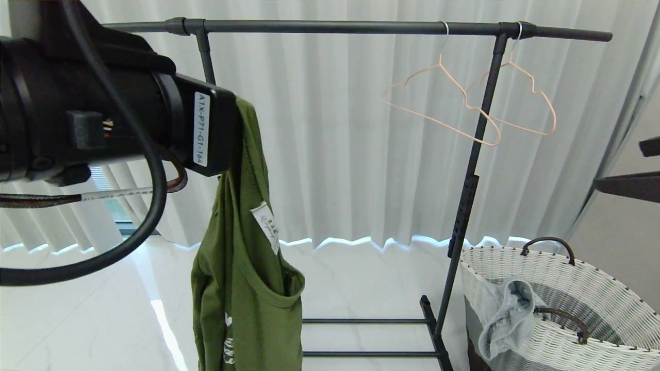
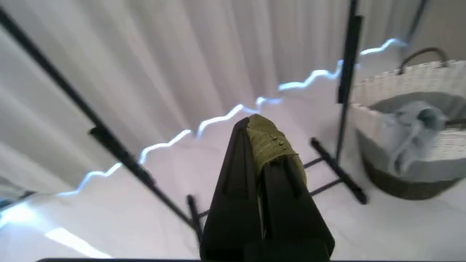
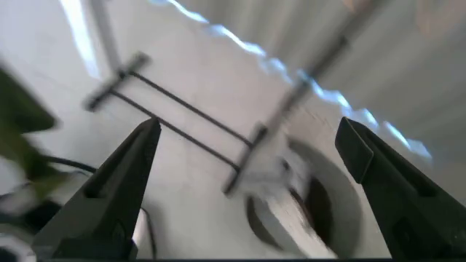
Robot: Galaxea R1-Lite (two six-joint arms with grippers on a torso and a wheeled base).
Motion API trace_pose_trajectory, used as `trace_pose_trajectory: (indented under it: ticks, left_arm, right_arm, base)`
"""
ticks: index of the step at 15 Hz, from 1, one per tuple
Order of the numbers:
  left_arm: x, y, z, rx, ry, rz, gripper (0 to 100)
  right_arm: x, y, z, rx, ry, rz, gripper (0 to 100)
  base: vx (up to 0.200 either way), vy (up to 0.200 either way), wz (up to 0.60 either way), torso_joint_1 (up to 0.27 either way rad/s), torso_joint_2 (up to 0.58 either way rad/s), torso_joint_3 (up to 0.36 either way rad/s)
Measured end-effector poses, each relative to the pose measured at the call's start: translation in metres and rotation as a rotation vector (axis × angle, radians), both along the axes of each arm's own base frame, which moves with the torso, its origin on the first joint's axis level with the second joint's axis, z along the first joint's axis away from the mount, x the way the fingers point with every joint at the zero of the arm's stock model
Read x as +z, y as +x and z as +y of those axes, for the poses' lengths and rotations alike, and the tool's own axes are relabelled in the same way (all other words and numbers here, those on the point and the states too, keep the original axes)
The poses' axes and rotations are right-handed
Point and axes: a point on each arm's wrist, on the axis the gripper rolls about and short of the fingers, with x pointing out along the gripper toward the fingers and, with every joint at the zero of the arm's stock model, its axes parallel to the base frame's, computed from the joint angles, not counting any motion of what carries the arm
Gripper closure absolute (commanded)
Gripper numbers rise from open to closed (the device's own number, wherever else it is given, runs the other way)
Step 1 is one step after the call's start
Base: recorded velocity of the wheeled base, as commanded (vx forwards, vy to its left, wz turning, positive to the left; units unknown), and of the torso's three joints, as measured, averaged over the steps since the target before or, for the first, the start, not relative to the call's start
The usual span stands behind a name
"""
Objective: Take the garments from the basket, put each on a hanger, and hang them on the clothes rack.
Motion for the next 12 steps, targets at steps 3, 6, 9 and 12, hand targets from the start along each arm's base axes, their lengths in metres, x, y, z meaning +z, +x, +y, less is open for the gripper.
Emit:
trace_pose_trajectory:
  ticks: [3, 6, 9, 12]
  left_arm:
    - [-0.012, 0.012, 0.031, 0.138, 0.069, 0.011, 100]
    - [-0.030, 0.017, 0.072, 0.316, 0.131, 0.052, 100]
    - [-0.041, 0.010, 0.087, 0.373, 0.139, 0.074, 100]
    - [-0.046, 0.003, 0.092, 0.378, 0.145, 0.081, 100]
  right_arm:
    - [-0.006, 0.005, -0.020, -0.196, -0.053, 0.040, 0]
    - [-0.014, 0.007, -0.037, -0.375, -0.120, 0.057, 0]
    - [-0.022, 0.005, -0.042, -0.443, -0.194, 0.062, 0]
    - [-0.024, 0.005, -0.043, -0.441, -0.184, 0.060, 0]
  base:
    - [0.000, 0.000, 0.00, 0.000, 0.00, 0.000]
    - [0.000, 0.000, 0.00, 0.000, 0.00, 0.000]
    - [0.000, 0.000, 0.00, 0.000, 0.00, 0.000]
    - [0.000, 0.000, 0.00, 0.009, -0.05, -0.041]
